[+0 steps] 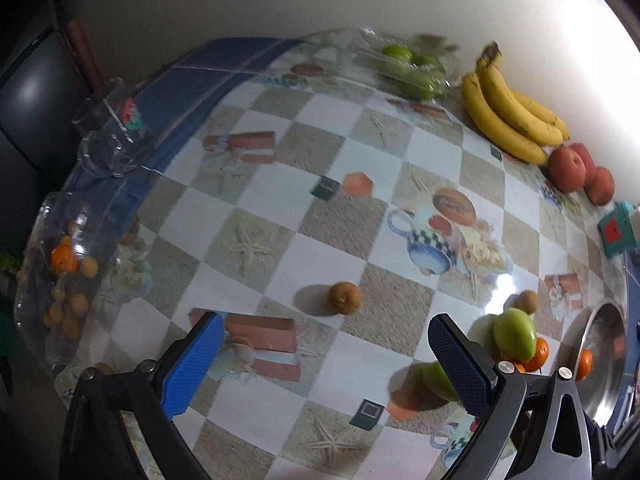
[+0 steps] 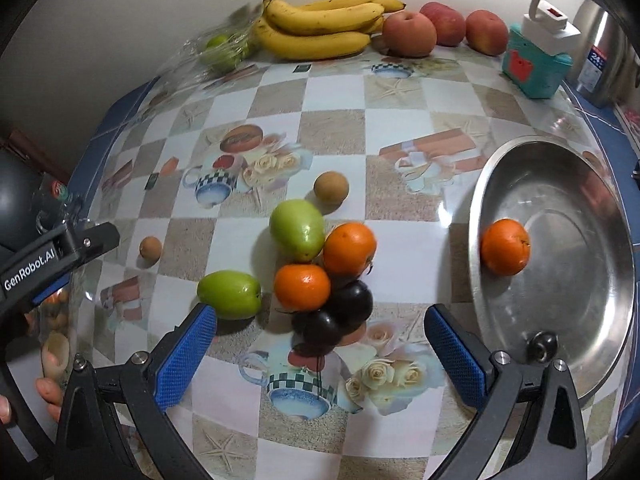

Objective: Organize fruits
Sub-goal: 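Move both open tools back from the plate toward the fruit pile, then close the right tool on another black plum in the pile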

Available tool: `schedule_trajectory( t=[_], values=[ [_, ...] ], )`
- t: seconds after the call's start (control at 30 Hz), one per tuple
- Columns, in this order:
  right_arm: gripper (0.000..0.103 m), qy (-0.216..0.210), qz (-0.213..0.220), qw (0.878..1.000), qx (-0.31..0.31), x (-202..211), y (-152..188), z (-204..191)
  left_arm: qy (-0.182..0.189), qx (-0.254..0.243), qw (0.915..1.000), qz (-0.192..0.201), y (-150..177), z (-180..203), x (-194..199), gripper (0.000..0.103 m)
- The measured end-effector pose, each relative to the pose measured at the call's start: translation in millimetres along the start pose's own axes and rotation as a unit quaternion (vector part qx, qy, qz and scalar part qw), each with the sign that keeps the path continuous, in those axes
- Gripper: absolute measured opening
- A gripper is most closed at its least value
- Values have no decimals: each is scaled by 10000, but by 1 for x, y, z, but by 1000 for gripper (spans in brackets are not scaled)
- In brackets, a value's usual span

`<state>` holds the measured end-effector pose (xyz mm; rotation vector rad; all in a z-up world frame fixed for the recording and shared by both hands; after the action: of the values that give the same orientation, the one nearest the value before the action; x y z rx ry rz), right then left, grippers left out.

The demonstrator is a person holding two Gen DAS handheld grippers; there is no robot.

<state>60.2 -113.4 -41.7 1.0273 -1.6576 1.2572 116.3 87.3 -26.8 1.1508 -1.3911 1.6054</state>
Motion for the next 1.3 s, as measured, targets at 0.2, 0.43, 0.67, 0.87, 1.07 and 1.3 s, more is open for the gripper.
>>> schedule_trajectory(
  t=[0.2, 0.43, 0.67, 0.87, 1.07, 1.3],
  values=[
    [103, 93, -281, 9996, 31, -17, 7, 3, 135, -400, 9986, -316, 13, 26, -16, 103],
    [103, 68, -670, 9976, -156, -38, 13, 12, 263, -670, 9958, -572, 25, 51, -27, 103],
    [103, 128, -666, 9976, -127, -42, 9, 15, 409, -845, 9918, -864, 33, 67, -36, 103],
    [76, 249, -559, 9981, 34, -44, 7, 9, 610, -819, 9900, -974, 35, 74, -39, 102],
    [51, 184, -507, 9985, 68, -42, 6, 3, 718, -895, 9876, -1073, 40, 86, -43, 97],
    [41, 81, -518, 9986, -24, -41, 5, 6, 700, -1019, 9849, -1210, 47, 100, -53, 86]
  ],
)
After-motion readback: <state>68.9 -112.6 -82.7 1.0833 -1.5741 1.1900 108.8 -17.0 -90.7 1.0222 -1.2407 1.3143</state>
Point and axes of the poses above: each gripper's, at about its wrist camera, not at the fingertips, and x roughly against the way its jaws point, z to its right, y to its underside, the point moved 4 cm from there along -x, roughly the way its jaws point, and after that the axes turned 1 degree about x, right-handed, at the moved point
